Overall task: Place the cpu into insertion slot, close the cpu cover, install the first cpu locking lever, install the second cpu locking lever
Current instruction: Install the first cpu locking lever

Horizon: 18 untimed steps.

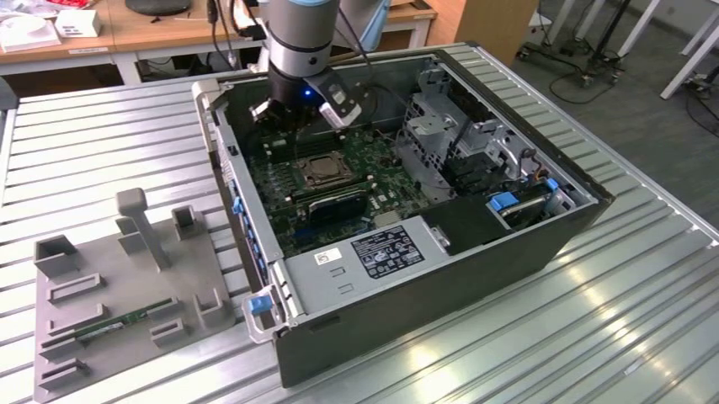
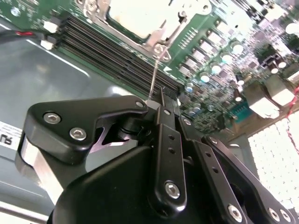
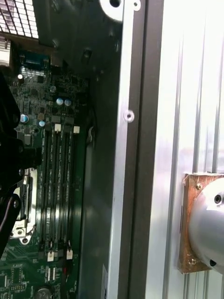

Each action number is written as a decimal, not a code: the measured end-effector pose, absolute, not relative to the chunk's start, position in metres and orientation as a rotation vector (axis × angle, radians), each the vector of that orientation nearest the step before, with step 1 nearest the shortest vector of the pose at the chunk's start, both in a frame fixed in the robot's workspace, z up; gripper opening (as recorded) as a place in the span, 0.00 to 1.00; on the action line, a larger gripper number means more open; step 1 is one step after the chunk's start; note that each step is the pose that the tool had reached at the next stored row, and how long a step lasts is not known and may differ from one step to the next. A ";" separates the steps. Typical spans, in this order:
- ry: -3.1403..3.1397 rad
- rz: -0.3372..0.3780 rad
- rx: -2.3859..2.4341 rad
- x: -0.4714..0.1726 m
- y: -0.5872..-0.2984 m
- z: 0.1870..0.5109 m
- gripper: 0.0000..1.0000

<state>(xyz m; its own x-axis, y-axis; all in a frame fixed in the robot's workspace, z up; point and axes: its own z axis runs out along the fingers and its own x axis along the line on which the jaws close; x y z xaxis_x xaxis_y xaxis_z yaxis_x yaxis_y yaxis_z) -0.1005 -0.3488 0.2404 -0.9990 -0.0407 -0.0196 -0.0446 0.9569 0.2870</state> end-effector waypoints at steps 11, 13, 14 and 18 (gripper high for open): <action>3.094 0.454 -0.056 -0.079 -0.349 0.240 0.11; 3.094 0.454 -0.055 -0.075 -0.349 0.240 0.11; 3.094 0.454 -0.054 -0.073 -0.349 0.240 0.11; 3.094 0.454 -0.054 -0.070 -0.349 0.236 0.11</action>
<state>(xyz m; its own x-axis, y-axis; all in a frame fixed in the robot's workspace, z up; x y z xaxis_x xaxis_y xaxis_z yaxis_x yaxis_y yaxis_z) -0.0704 -0.3488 0.2364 -0.9993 -0.0320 -0.0193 -0.0362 0.9572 0.2870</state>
